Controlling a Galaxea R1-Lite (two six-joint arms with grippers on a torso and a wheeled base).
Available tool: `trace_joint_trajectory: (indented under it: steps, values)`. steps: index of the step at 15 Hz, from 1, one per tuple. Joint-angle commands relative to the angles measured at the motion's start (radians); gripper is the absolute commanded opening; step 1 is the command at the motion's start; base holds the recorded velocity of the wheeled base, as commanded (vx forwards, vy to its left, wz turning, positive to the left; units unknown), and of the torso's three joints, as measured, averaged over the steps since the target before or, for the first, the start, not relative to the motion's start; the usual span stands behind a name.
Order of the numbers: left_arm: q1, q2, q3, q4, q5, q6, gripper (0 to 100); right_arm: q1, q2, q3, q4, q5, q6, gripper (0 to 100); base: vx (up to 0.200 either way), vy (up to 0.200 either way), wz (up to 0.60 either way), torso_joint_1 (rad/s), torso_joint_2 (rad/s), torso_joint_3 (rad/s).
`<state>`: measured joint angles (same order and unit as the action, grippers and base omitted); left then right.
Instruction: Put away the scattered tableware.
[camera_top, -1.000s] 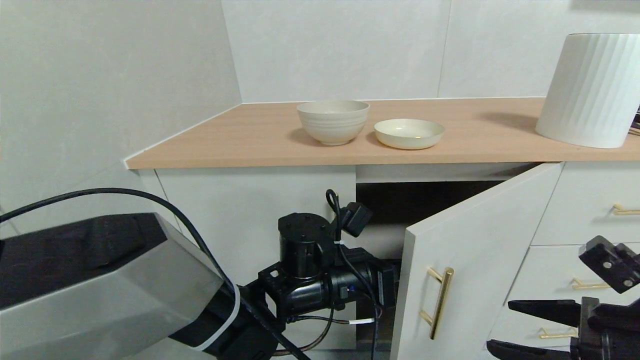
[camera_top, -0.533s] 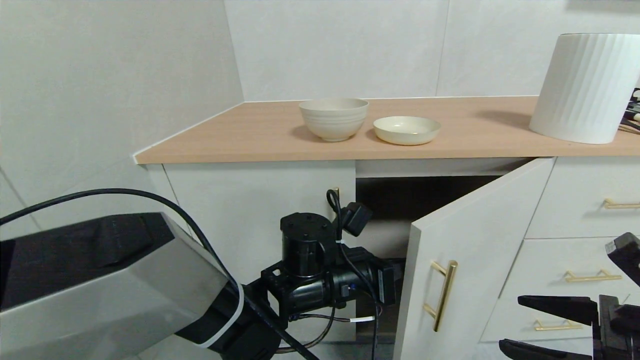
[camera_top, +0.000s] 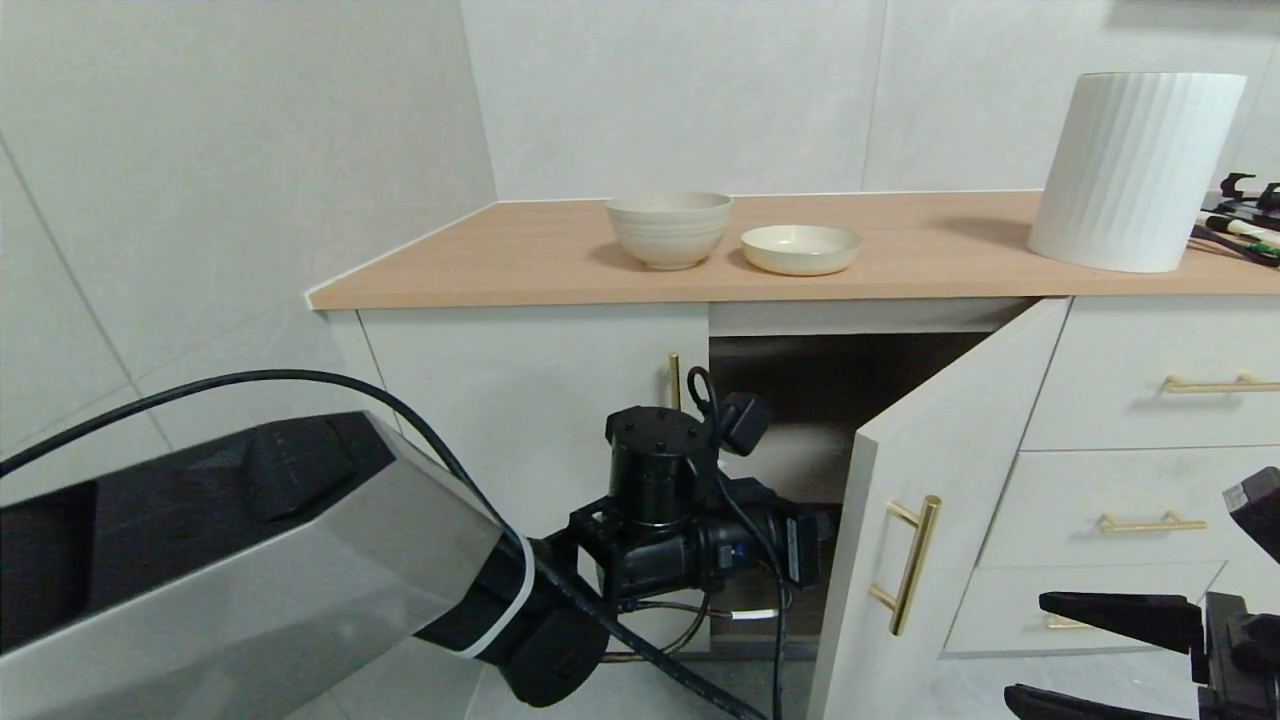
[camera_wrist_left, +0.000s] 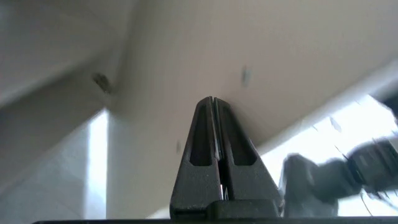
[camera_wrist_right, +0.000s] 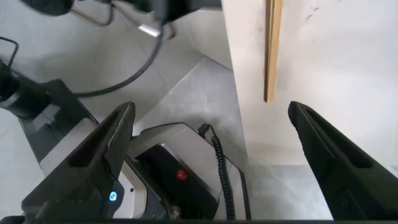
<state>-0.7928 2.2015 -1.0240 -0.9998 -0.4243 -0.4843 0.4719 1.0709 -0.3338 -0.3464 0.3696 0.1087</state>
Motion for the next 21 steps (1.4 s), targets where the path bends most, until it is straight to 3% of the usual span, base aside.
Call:
trace_joint_trajectory:
  steps: [1, 9, 16, 19, 21]
  values:
    - [-0.003, 0.03, -0.065, 0.03, 0.019, 0.0, 0, 0.002, -0.002, -0.001, 0.0, 0.0, 0.0, 100, 0.0, 0.0, 0.0, 0.0, 0.0, 0.0]
    - [-0.019, 0.046, -0.111, 0.05, 0.03, 0.0, 0, 0.004, -0.005, -0.001, 0.0, 0.0, 0.0, 100, -0.075, 0.0, 0.0, 0.001, 0.0, -0.001]
    - [-0.068, 0.095, -0.209, 0.135, 0.147, 0.003, 0, 0.033, -0.023, -0.002, 0.001, -0.001, 0.0, 100, 0.0, 0.0, 0.0, 0.0, 0.0, 0.0]
    - [-0.151, 0.034, -0.202, 0.138, 0.177, 0.003, 0, 0.076, -0.089, -0.007, 0.021, 0.003, 0.003, 100, 0.0, 0.0, 0.0, 0.0, 0.0, 0.0]
    - [-0.252, -0.04, -0.172, 0.15, 0.162, 0.0, 0, 0.14, -0.198, -0.011, 0.047, 0.089, 0.011, 100, 0.0, 0.0, 0.0, 0.0, 0.0, 0.0]
